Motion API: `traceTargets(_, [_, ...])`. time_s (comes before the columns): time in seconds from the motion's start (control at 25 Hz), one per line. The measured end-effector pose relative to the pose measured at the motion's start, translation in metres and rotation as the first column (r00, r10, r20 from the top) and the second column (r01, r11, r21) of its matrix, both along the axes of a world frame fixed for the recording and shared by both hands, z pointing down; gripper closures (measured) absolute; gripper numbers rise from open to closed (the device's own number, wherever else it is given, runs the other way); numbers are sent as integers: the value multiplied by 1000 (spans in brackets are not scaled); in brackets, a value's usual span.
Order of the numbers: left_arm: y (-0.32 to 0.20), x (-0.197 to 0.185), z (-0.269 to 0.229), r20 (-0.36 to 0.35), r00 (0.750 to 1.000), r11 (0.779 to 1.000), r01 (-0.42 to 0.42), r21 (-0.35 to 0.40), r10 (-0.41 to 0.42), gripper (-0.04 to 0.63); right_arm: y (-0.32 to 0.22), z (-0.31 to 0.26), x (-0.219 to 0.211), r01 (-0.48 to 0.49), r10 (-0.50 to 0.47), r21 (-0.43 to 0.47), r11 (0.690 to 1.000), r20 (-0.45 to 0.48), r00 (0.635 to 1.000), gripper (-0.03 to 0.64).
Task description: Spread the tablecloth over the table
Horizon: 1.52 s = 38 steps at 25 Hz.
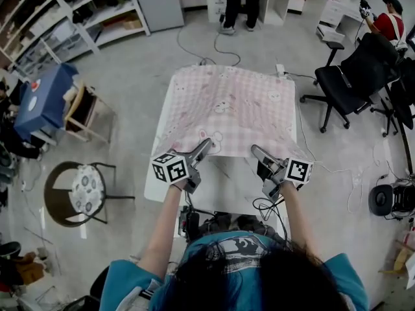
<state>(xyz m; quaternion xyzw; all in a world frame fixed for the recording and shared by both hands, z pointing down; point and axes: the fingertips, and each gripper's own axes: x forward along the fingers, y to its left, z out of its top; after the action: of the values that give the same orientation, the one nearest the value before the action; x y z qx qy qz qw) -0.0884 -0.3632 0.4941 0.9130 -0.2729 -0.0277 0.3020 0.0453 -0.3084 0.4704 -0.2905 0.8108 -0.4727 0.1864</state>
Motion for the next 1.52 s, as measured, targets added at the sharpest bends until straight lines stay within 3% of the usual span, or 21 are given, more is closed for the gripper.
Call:
traceTargets(0.2, [19,-13,33,61,998,998,23,-56,-20,508,22,43,-5,-89,97,-138,986,54,994,607])
traceTargets(0.4, [36,-28,63,97,994,987,72,-143,-59,511,45,89,-10,-182,158,-261,948,-108,981,576])
traceTargets(0.68, [66,-32,97,141,986,968,116,-221,-86,512,76,128,-9,-214,176,-365,906,-133,975,583])
traceTargets(0.92, [91,-39,134,101,984,918,174,-356,-148,509,95,149,-9,-204,151,-427,881,-153,976,581])
traceTargets(1.12, [115,-44,150,97,981,891,195,-410,-170,506,113,158,-13,-190,127,-444,876,-168,978,581])
traceTargets(1.28, [133,-48,163,128,969,869,246,-430,-211,494,131,168,-15,-178,112,-448,876,-169,979,581])
traceTargets(1.52, [164,-61,188,202,954,822,296,-487,-223,474,167,197,-25,-141,101,-528,837,-104,989,584])
